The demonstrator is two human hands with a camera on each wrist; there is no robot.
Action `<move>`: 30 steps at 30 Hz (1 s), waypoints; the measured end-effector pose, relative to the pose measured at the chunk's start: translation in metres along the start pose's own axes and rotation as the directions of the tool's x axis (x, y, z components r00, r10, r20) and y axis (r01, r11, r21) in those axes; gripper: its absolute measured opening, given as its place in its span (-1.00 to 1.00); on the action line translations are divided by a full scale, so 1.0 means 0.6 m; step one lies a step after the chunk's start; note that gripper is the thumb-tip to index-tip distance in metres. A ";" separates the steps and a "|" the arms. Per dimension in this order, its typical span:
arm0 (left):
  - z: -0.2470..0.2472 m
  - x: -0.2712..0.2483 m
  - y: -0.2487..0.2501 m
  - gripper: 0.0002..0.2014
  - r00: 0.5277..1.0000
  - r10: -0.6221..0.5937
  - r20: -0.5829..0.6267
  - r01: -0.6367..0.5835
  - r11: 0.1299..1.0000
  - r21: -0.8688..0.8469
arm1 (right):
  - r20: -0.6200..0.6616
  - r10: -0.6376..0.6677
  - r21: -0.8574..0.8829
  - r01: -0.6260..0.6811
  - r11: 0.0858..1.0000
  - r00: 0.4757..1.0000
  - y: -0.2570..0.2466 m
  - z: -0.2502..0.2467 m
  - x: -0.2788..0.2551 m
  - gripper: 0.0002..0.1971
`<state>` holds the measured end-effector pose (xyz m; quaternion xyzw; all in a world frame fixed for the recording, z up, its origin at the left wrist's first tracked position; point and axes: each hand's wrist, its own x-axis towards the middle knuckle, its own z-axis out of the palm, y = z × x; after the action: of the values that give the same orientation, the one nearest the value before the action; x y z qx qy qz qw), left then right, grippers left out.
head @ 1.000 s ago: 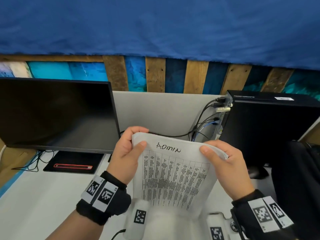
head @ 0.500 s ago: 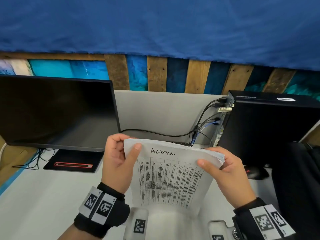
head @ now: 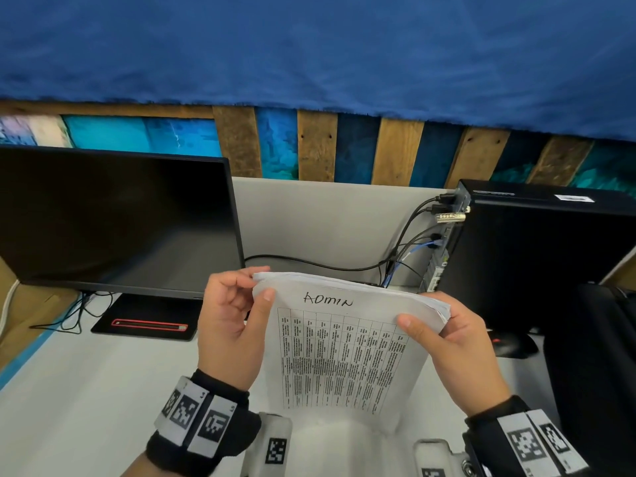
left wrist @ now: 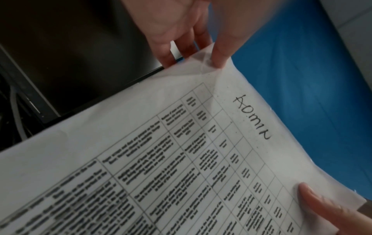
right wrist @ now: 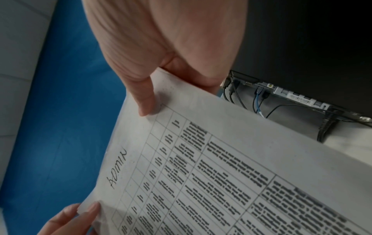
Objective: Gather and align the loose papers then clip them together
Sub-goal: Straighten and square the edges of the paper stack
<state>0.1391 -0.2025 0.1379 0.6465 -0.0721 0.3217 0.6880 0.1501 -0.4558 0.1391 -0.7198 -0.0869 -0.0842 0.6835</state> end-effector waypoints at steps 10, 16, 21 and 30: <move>-0.002 -0.004 0.000 -0.77 0.996 0.084 0.035 -0.088 0.988 0.126 | -0.008 0.008 0.017 -0.008 1.000 1.000 0.000 0.000 -0.002 -0.86; -0.007 -0.005 -0.002 -0.77 0.993 0.119 0.007 -0.117 0.964 0.238 | -0.006 -0.002 0.008 0.002 1.000 1.000 0.000 -0.001 -0.002 -0.85; -0.015 -0.002 -0.003 -0.91 0.985 0.172 0.009 -0.160 0.894 0.418 | -0.001 -0.004 -0.004 0.004 1.000 1.000 0.002 -0.001 -0.001 -0.86; -0.014 -0.006 -0.002 -0.94 0.969 0.244 0.035 -0.234 0.868 0.437 | -0.003 -0.012 -0.010 0.011 1.000 1.000 0.002 -0.002 -0.002 -0.77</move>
<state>0.1341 -0.1957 0.1337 0.7671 -0.0701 0.4191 0.4807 0.1489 -0.4569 0.1379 -0.7227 -0.0895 -0.0898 0.6794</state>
